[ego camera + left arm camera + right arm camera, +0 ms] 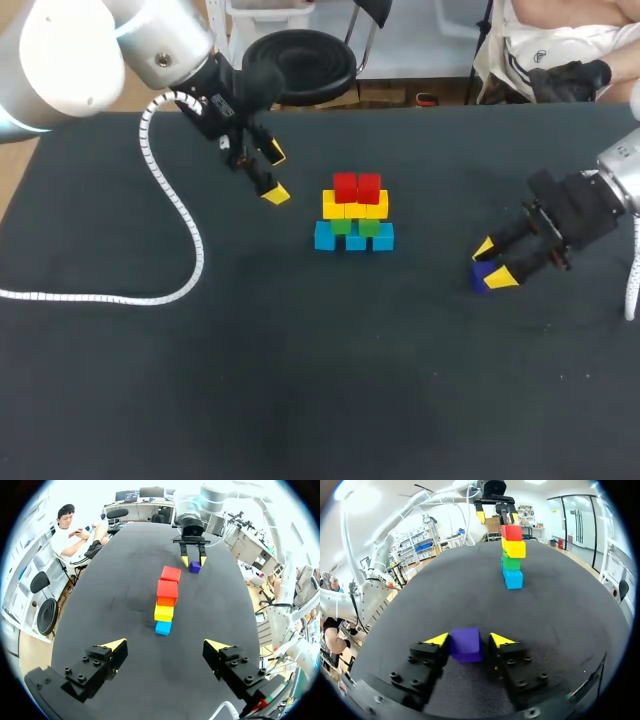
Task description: Place the blue cubes, place green cubes on the blue cubes, place the yellow cubes on the green cubes, then place the red cubes on the yellow cubes, and place purple cube on the red cubes.
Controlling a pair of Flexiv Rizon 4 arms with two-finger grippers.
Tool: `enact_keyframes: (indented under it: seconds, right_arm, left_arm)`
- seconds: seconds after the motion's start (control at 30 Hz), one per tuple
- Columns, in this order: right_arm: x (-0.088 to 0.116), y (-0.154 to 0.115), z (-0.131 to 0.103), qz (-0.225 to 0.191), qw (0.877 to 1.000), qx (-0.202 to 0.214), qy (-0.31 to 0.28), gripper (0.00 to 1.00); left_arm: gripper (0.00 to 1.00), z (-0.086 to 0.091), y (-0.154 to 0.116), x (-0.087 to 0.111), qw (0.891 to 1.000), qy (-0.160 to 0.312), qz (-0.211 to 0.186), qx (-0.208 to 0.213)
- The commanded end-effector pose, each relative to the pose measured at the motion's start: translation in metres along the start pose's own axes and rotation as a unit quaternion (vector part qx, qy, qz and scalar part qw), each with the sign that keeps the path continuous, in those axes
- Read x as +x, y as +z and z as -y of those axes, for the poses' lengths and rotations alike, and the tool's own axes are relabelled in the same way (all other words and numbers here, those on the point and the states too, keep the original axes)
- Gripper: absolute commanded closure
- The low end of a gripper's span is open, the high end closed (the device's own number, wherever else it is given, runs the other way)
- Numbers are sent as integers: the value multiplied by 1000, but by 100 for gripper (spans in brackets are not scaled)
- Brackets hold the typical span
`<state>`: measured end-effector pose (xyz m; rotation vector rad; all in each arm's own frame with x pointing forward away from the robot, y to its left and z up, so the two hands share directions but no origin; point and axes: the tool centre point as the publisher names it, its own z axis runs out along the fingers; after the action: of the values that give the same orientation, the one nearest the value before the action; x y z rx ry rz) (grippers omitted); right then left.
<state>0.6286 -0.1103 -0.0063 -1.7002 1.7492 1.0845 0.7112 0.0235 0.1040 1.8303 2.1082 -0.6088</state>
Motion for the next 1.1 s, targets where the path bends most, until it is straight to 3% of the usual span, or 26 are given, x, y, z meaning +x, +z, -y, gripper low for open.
enact_keyframes:
  seconds: [0.03, 0.27, 0.43, 0.67, 1.1]
  right_arm:
    - [-2, -2, -3, 1, 1000, 9, -5, 100]
    - [-21, -11, -9, 0, 999, 32, -3, 100]
    - [-42, -15, -9, -13, 999, 40, 21, 100]
    - [-75, -21, -8, -31, 998, 51, 1, 100]
    - [-75, -21, -8, -31, 998, 51, 1, 100]
  left_arm:
    - [0, -2, 0, 0, 1000, 1, 0, 1]
    - [0, -2, 0, 0, 1000, 1, 0, 1]
    - [0, -2, 0, 0, 1000, 1, 0, 1]
    - [0, -2, 0, 0, 1000, 1, 0, 1]
    - [0, -2, 0, 0, 1000, 1, 0, 1]
